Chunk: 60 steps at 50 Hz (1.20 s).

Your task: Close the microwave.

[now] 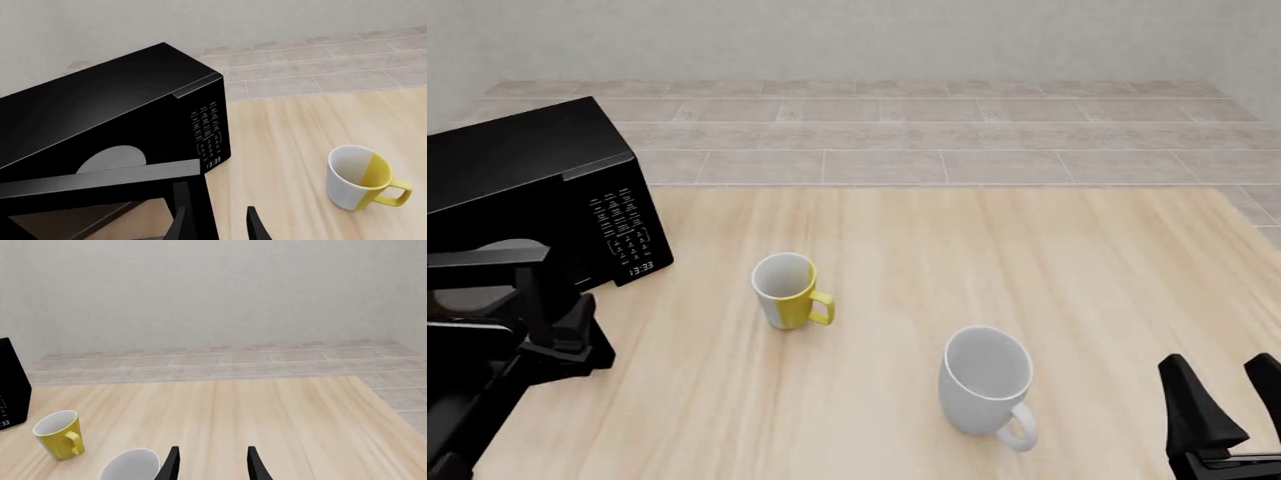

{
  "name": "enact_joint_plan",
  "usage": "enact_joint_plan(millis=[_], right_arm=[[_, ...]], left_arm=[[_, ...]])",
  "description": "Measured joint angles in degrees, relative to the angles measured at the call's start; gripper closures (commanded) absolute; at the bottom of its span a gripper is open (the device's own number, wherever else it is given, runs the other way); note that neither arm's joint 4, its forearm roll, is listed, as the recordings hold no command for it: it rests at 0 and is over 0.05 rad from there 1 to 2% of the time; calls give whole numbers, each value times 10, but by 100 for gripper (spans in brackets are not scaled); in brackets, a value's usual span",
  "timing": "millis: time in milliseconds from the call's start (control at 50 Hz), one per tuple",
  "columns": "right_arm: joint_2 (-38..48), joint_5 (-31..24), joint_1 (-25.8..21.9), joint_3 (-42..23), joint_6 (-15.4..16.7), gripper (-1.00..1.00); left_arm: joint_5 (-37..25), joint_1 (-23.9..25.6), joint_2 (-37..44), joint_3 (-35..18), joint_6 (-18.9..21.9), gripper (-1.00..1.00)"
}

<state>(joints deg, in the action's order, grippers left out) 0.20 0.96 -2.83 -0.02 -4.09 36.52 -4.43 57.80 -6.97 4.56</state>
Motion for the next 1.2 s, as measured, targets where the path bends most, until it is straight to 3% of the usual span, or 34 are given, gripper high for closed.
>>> enact_joint_plan(millis=[560,1200], right_arm=[[-2,17,-1,0,9,-100],[-2,13,-15,-27,32,-100]], left_arm=[[-102,6,35,-97,10,-100],[-134,1,147,-209,10,-100]])
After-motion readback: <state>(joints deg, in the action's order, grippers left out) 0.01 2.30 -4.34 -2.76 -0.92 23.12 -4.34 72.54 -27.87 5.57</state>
